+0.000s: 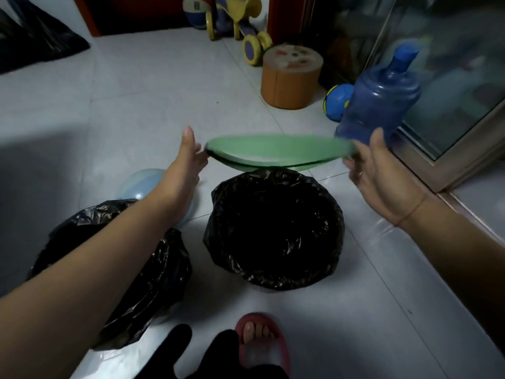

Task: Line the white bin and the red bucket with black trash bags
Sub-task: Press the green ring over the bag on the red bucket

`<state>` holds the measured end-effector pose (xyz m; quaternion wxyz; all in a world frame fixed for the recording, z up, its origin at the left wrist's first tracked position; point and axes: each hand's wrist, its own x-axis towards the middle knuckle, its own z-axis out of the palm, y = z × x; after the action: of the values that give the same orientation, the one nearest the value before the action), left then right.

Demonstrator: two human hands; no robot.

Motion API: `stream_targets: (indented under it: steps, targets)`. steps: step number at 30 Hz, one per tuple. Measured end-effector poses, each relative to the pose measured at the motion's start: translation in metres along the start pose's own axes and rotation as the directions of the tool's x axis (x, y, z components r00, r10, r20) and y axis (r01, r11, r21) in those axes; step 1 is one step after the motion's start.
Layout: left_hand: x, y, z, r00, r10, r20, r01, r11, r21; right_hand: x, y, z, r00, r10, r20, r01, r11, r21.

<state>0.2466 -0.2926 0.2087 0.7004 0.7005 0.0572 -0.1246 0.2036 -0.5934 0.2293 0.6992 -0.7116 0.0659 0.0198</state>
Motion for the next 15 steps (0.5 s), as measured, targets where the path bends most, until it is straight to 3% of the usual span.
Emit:
stream_targets:
  steps: [3, 6, 11, 15]
  targets:
    - [-0.033, -0.025, 0.004, 0.996, -0.07, 0.049, 0.063, 0.991, 0.119, -0.037, 0.03, 0.004, 0.996, 0.085, 0.02, -0.082, 0.992, -0.092]
    - [-0.056, -0.054, 0.011, 0.995, -0.034, 0.098, 0.011, 0.972, 0.233, -0.067, 0.064, 0.014, 0.99, 0.14, -0.025, -0.142, 0.951, -0.276]
    - [-0.06, -0.082, 0.019, 0.99, 0.127, 0.058, -0.14, 0.901, 0.411, -0.075, 0.101, 0.025, 0.993, 0.082, -0.084, -0.111, 0.884, -0.455]
    - [-0.056, -0.096, 0.018, 0.968, 0.245, 0.046, -0.221, 0.76, 0.612, -0.075, 0.11, 0.031, 0.993, -0.008, -0.116, -0.06, 0.821, -0.567]
